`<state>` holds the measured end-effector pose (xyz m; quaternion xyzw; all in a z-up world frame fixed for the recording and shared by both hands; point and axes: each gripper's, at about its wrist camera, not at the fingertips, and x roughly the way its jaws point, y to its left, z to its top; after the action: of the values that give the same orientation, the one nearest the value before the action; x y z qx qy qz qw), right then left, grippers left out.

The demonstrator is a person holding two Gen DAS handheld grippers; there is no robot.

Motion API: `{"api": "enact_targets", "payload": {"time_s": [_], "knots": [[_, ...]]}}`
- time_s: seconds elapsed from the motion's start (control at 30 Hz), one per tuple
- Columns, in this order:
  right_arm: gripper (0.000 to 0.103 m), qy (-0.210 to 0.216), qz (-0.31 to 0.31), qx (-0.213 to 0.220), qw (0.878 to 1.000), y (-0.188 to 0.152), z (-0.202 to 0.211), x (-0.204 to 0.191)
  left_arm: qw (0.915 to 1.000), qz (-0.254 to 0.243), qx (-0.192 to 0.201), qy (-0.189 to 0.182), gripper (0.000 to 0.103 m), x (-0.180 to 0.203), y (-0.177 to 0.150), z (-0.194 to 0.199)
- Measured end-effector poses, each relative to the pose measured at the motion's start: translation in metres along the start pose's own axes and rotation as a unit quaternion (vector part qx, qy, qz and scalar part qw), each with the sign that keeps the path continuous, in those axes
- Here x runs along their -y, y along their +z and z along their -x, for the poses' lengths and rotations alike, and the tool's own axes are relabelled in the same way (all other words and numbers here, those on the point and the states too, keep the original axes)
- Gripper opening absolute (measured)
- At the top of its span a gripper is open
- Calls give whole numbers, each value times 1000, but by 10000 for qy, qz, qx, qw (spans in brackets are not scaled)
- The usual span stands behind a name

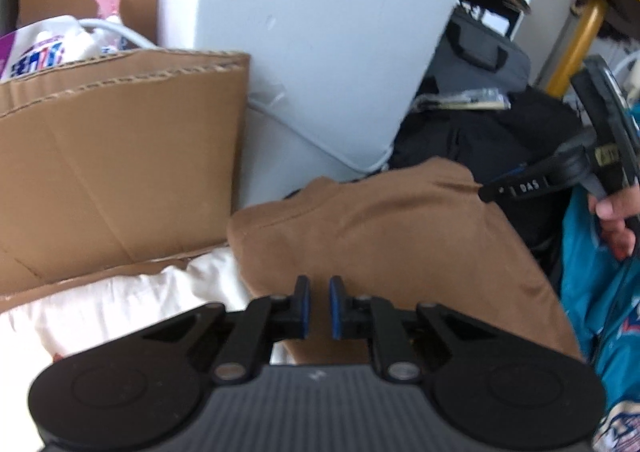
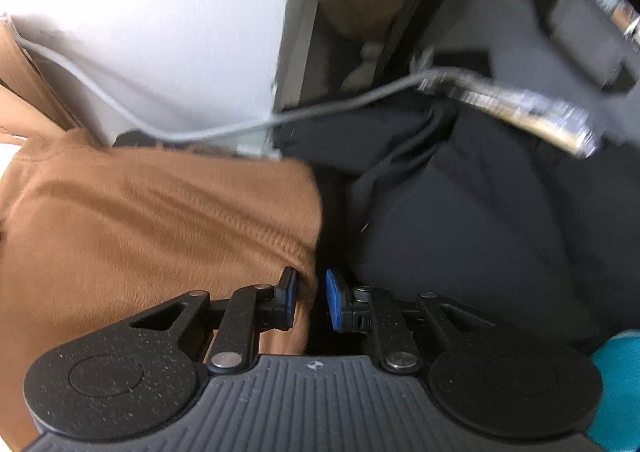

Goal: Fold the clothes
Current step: 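Press the folded shirt flat with both open grippers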

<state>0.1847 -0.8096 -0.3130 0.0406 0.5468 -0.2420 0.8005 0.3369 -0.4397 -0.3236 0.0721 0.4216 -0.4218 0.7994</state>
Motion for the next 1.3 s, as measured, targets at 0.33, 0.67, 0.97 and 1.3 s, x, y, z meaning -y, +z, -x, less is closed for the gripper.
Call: {"api": "enact_targets", "payload": {"time_s": [0.33, 0.67, 0.97, 1.3], "knots": [[22, 636, 26, 455, 9969, -18, 52, -7, 9996, 13, 81, -272, 37, 12, -7, 22], [22, 594, 328, 778, 9947, -85, 52, -30, 9995, 181, 118, -224, 52, 27, -40, 28], [22, 408, 443, 738, 9954, -127, 46, -31, 9996, 218, 43, -158, 56, 36, -72, 41], [22, 199, 342, 794, 9961, -175, 51, -28, 9969, 491, -420, -450, 55, 44, -124, 39]]}}
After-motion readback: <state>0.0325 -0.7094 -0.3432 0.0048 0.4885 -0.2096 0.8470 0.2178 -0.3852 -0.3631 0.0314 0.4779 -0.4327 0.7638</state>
